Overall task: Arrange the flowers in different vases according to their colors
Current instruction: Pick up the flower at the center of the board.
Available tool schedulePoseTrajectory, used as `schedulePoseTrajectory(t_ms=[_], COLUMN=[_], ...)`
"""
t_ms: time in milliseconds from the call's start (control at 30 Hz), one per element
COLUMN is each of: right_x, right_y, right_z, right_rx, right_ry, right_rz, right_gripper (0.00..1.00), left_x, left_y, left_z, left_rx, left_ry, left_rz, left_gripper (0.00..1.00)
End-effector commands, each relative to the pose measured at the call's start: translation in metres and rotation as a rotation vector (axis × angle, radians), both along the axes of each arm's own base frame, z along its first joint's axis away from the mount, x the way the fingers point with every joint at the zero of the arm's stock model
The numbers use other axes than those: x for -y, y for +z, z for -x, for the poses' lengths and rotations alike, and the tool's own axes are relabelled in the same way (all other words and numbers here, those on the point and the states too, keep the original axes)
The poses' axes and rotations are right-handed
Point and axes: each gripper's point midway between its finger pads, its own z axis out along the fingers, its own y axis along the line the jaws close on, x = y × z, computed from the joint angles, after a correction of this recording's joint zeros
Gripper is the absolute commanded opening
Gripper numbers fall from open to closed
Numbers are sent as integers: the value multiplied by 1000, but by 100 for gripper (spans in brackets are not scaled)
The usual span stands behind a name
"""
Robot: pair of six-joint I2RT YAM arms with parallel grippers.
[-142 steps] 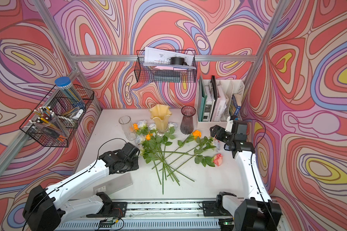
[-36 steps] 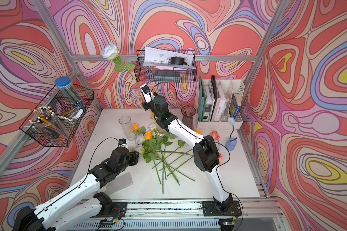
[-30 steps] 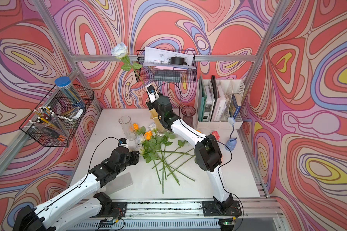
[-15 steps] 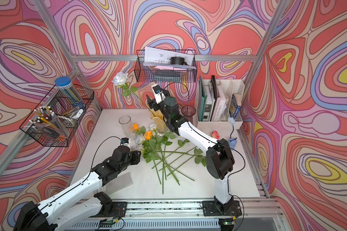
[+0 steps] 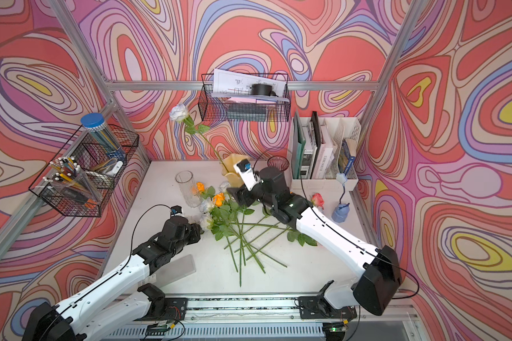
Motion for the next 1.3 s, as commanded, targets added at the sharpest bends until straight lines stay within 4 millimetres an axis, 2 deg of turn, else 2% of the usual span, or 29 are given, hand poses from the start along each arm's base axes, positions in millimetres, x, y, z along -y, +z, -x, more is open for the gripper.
schedulePoseTrajectory(t_ms=[0, 100, 167, 467, 533, 700, 1033, 1167, 1267], right_x=[12, 6, 3, -25, -31, -42, -32, -31, -30], right_y=[-59, -83, -99, -163, -174, -184, -220, -226, -220], right_z=[35, 51, 53, 18, 11, -6, -12, -11, -6], right_rx=[-180, -245, -270, -425, -439, -441, -477, -486, -484], right_ry=[43, 84, 70, -29, -39, -59, -104, -102, -83], right_rz=[132, 175, 203, 266, 281, 299, 378, 391, 386], right_gripper=[74, 71, 69, 55, 54, 54, 52, 50, 50], left_x=[-1, -3, -3, -5, -7, -9, -13, -13, -15], left_y=[-18, -18, -16, -13, -13, -14, -13, -13, -13], left_z=[11, 10, 11, 15, 17, 23, 27, 27, 28], left_rx=[-67, -61, -54, -45, -43, -42, -34, -36, -34], left_ry=[1, 10, 9, 2, 2, 0, 0, 0, 3], left_rz=[10, 4, 9, 10, 7, 11, 2, 0, -3], left_gripper=[51, 51, 51, 51, 51, 51, 51, 51, 51])
